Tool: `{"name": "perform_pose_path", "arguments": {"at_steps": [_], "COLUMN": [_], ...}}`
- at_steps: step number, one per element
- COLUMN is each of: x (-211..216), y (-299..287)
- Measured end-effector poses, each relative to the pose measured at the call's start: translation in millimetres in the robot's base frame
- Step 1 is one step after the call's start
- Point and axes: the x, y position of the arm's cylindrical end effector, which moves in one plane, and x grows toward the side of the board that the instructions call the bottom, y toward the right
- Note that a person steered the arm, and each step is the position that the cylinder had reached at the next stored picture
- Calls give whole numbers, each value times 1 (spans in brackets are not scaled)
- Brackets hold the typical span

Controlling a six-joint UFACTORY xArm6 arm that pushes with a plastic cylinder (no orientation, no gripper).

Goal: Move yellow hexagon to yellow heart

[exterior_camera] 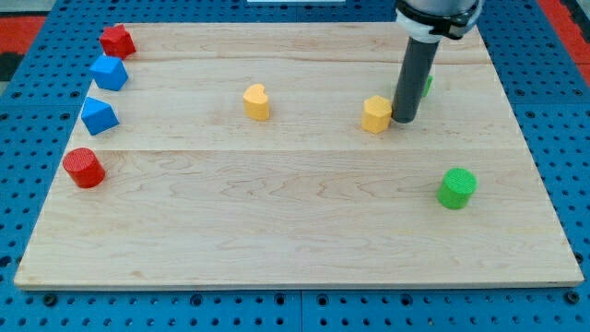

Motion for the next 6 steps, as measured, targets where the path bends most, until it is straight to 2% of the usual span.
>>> {"name": "perform_pose_path", "arguments": {"at_steps": [4,6], "x": [-15,-38], "y": [-105,-120]}}
